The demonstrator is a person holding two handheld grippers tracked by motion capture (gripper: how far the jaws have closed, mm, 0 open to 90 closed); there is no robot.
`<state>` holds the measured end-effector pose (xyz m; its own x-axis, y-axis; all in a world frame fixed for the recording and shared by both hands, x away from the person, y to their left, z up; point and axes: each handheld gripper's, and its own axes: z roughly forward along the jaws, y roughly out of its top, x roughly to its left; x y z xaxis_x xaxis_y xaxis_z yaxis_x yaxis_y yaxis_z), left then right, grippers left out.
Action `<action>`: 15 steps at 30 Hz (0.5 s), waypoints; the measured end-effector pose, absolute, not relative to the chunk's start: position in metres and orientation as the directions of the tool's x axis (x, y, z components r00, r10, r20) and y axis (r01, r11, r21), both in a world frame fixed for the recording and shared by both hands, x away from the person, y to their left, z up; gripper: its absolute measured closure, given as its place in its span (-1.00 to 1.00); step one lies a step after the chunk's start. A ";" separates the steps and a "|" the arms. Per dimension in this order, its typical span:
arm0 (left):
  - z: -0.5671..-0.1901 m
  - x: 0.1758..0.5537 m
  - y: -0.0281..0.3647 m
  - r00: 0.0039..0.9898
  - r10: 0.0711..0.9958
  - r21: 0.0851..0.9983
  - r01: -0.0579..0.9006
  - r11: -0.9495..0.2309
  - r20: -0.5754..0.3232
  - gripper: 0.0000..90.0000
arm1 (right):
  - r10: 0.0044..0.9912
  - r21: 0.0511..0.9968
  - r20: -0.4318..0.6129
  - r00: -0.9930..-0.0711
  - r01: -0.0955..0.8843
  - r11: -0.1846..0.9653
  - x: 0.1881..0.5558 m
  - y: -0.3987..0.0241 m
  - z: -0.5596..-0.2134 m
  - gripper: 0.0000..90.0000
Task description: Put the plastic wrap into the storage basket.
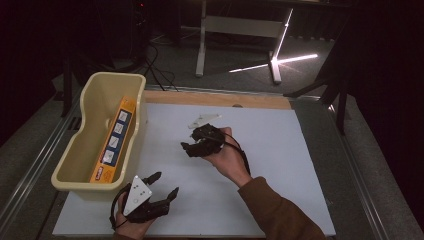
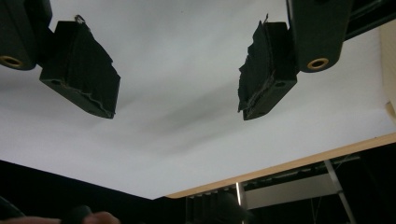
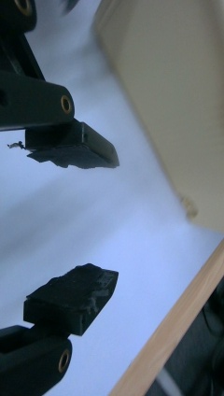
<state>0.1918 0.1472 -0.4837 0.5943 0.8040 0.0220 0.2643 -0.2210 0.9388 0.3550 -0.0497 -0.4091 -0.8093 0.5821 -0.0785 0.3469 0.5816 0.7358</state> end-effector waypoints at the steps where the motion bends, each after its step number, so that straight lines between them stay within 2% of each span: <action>1: -0.484 0.192 0.147 0.595 0.804 0.938 0.267 -0.222 0.020 -0.36 | 0.583 0.731 -0.094 -0.807 0.342 0.591 0.354 -0.054 -0.411 -0.15; 4: -0.484 0.193 0.147 0.593 0.805 0.936 0.272 -0.223 0.019 -0.35 | 0.610 0.722 -0.156 -0.777 0.332 0.607 0.348 -0.073 -0.422 -0.15; 15: -0.485 0.194 0.147 0.587 0.810 0.933 0.281 -0.223 0.017 -0.35 | 0.710 0.811 -0.082 -0.700 0.367 0.455 0.326 -0.147 -0.448 -0.19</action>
